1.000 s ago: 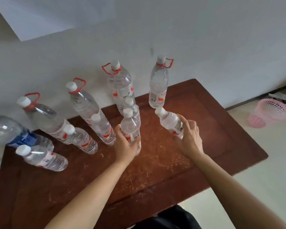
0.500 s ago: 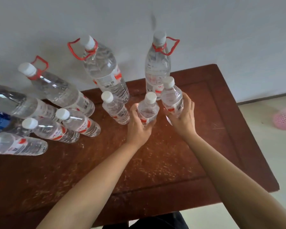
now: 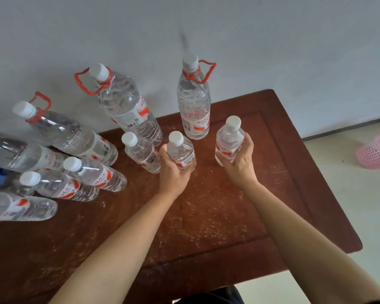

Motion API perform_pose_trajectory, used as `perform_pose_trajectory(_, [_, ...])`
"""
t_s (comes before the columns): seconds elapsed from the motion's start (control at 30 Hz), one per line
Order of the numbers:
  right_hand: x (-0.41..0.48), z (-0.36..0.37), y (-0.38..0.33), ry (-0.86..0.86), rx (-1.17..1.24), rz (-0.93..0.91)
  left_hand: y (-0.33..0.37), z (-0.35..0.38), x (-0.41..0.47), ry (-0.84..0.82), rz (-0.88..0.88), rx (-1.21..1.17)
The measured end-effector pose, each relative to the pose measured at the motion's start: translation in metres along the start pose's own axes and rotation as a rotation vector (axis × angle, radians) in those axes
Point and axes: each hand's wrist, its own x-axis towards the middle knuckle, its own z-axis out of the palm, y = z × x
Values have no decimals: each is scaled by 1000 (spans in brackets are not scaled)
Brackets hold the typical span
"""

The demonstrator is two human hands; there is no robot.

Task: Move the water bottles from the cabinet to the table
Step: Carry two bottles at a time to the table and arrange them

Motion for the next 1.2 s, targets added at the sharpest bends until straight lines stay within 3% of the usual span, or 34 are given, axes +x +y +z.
perform_pose_trajectory(0.13, [-16,-13,-13,-15,-211,34,9,-19,-8,-75,-20,158])
perform_pose_trajectory(0.27, [-58,-15,-12,119,-534,31,5,-47,-34,-246,-24,564])
perform_pose_trajectory(0.37, [-91,-5,-18,115,-650,67,-6,-74,-55,-356,106,748])
perform_pose_trajectory(0.5, [-128,12,-50,185,-708,46,-15,-116,-65,-332,303,855])
perform_pose_trajectory(0.9, [-278,68,-197,526,-765,21,-9,-293,-109,-183,777,606])
perform_pose_trajectory(1.2, [-460,-2,-231,895,-889,137,86,-273,-209,-382,1082,391])
